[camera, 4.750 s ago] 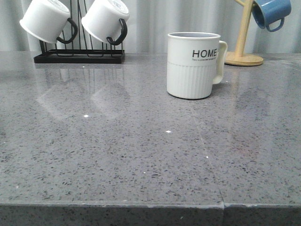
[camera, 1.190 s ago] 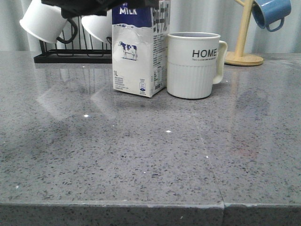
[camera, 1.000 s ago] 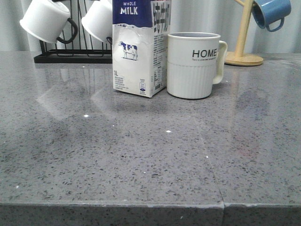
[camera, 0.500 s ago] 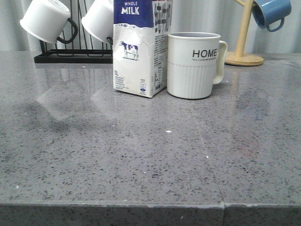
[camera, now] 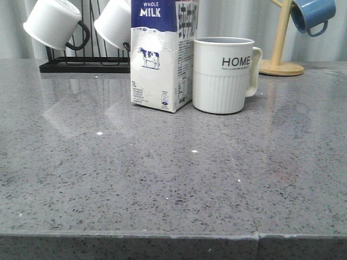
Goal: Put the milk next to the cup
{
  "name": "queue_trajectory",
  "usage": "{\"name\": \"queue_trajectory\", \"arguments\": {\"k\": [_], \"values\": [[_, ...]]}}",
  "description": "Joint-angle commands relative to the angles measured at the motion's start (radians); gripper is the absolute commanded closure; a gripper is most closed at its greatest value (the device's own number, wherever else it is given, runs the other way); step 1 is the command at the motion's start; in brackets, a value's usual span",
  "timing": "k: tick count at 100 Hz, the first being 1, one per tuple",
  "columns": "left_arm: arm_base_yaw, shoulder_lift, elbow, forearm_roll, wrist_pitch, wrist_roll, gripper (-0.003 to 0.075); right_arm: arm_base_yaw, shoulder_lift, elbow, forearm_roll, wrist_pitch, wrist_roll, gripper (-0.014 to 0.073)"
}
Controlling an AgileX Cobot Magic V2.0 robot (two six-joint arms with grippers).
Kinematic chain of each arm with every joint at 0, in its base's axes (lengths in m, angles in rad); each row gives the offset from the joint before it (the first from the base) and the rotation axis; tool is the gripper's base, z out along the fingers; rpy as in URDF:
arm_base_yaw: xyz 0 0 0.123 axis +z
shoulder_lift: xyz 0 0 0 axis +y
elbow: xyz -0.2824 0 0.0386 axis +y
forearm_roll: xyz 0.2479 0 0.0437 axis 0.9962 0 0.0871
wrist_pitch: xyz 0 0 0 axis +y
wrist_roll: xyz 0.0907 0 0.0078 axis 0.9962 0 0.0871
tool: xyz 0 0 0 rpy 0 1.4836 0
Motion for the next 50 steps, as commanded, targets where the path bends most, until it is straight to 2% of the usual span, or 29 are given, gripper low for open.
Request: {"name": "queue_trajectory", "arguments": {"k": [1, 50], "values": [[0.043, -0.083, 0.012, 0.015, -0.030, 0.002, 0.0741, 0.000, 0.007, -0.028, -0.006, -0.077, -0.001, 0.0659], [0.145, -0.492, 0.216, 0.011, 0.116, -0.010, 0.0741, 0.000, 0.007, -0.028, -0.006, -0.077, -0.001, 0.0659]]}}
